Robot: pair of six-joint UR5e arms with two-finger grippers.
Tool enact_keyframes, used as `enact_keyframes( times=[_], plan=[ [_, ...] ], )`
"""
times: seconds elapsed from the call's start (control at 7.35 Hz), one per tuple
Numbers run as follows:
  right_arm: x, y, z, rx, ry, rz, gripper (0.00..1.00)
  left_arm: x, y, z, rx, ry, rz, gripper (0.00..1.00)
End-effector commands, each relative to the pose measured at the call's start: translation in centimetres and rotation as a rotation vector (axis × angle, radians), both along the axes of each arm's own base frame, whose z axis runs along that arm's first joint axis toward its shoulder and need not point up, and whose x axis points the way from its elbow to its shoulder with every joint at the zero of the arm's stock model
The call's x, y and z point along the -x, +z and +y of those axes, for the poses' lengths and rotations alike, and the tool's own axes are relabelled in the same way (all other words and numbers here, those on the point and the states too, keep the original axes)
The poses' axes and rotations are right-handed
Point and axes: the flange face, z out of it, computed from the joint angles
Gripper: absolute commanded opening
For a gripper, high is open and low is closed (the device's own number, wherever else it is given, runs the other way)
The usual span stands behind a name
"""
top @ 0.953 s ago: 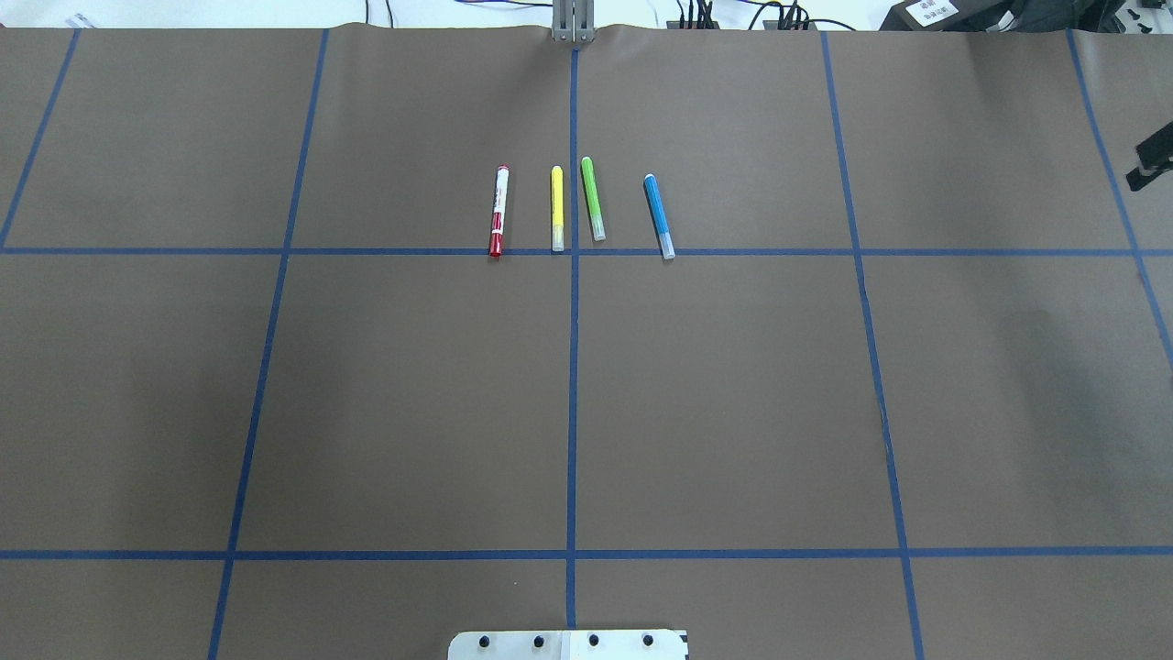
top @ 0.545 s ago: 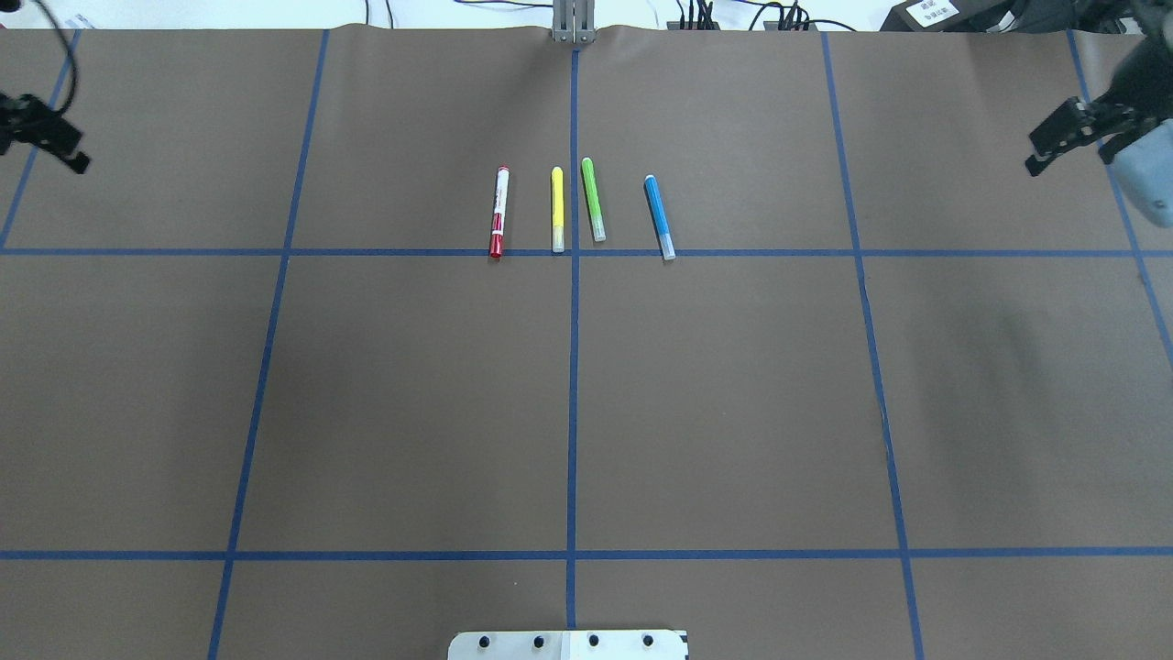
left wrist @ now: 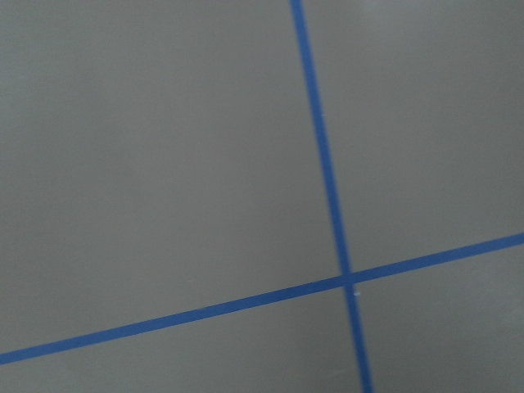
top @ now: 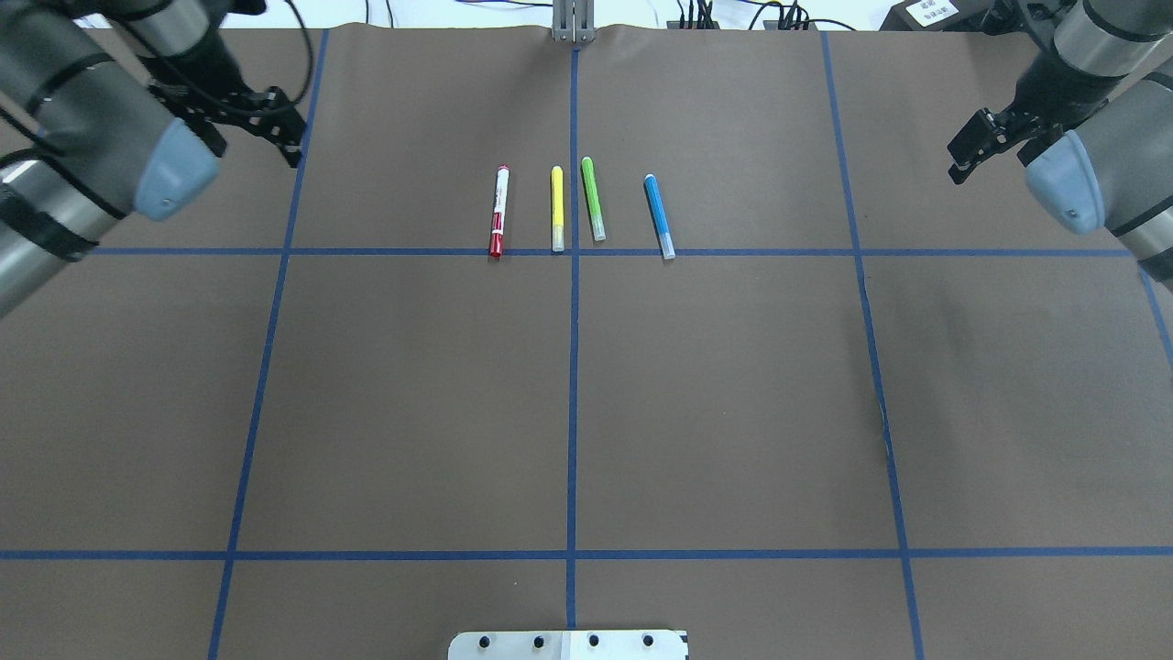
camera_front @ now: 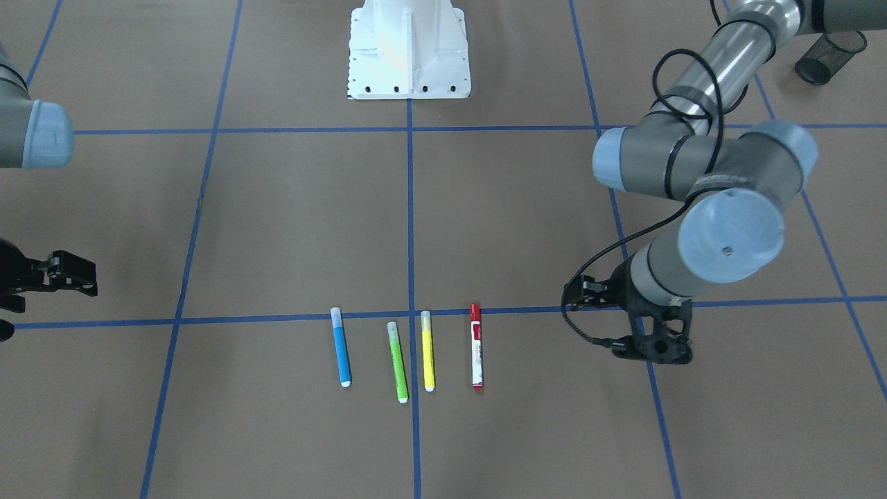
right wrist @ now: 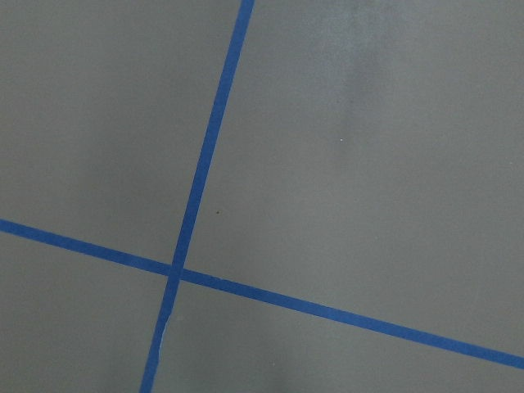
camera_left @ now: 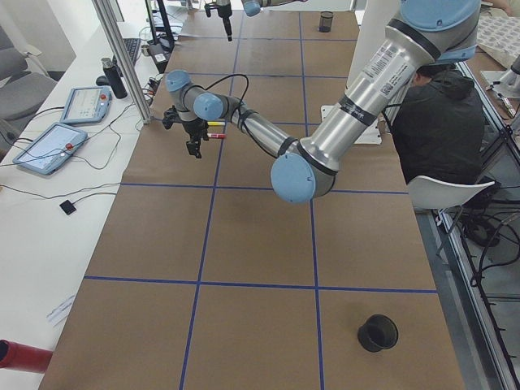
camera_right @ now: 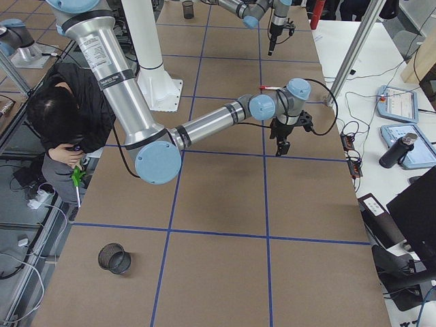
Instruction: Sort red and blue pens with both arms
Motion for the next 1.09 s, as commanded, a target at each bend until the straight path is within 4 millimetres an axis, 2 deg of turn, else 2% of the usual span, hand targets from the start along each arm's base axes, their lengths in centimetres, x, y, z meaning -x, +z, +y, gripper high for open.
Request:
enact_keyframes(
  times=[0.0,0.14,0.27,0.41,0.68,0.95],
  plan=[
    [0.5,-1.2,0.3,-0.014,0.003,-0.024,1.0,-6.2,-3.0,-1.1,0.01,-0.033,-0.016,1.0],
    [0.5,-1.1,0.3,-0.018,0.003,-0.027,1.0,-8.2,-4.1,-0.8,-0.001,-0.019,-0.006,1.0],
    [1.1,-0.9,0.3,-0.009,0.0,-0.024,1.0,-10.6,-4.3,0.0,-0.031,-0.026,0.006,0.99],
    [1.7,-1.6,-0.1,-0.005,0.008,-0.027,1.0,-13.0,-4.1,1.1,-0.044,-0.08,-0.013,0.93],
    [4.2,-3.6,-1.8,0.015,0.017,-0.029,1.0,-14.8,-4.7,2.2,-0.07,-0.079,-0.013,0.93],
    [4.9,-4.8,-2.0,0.015,0.021,-0.034,1.0,-16.0,-4.0,2.6,-0.071,-0.085,0.01,0.93]
  ],
)
